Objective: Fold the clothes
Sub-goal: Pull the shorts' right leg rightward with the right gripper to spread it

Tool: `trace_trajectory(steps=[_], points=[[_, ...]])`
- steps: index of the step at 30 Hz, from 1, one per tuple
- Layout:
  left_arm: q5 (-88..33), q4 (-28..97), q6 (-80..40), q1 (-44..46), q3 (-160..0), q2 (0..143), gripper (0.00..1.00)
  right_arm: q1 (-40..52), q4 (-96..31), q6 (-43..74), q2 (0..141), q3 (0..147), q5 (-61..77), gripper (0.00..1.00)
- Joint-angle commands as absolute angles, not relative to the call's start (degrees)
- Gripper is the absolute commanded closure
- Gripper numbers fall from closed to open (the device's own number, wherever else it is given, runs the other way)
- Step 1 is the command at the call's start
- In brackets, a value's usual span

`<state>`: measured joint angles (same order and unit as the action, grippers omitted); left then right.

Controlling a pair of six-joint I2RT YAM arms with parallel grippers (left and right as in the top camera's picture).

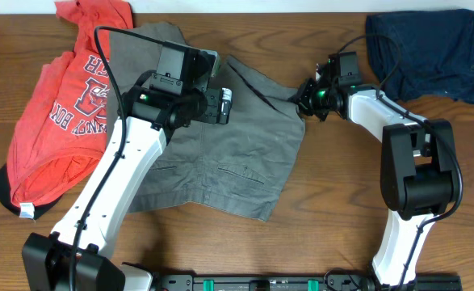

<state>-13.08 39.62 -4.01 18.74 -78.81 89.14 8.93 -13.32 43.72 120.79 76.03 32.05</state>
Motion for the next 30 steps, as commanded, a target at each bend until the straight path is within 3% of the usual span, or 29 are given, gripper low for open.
trace_trajectory(steps=[1, 7, 17, 30], points=[[-12.3, 39.6, -3.0, 18.4, -79.0, 89.6, 0.15, 8.4, -10.6, 36.6, 121.5, 76.6, 31.5, 0.99], [-12.3, 39.6, -3.0, 18.4, -79.0, 89.6, 0.15, 5.0, -5.3, 30.8, 121.2, 78.2, 30.2, 0.99], [-11.4, 39.3, -3.0, 18.4, -79.0, 89.7, 0.15, -3.1, -9.3, 19.2, 121.2, 88.0, 25.8, 0.99], [-11.1, 38.2, -3.0, 18.4, -79.0, 90.7, 0.15, -4.3, -13.0, 12.5, 121.2, 94.3, 14.1, 0.99]])
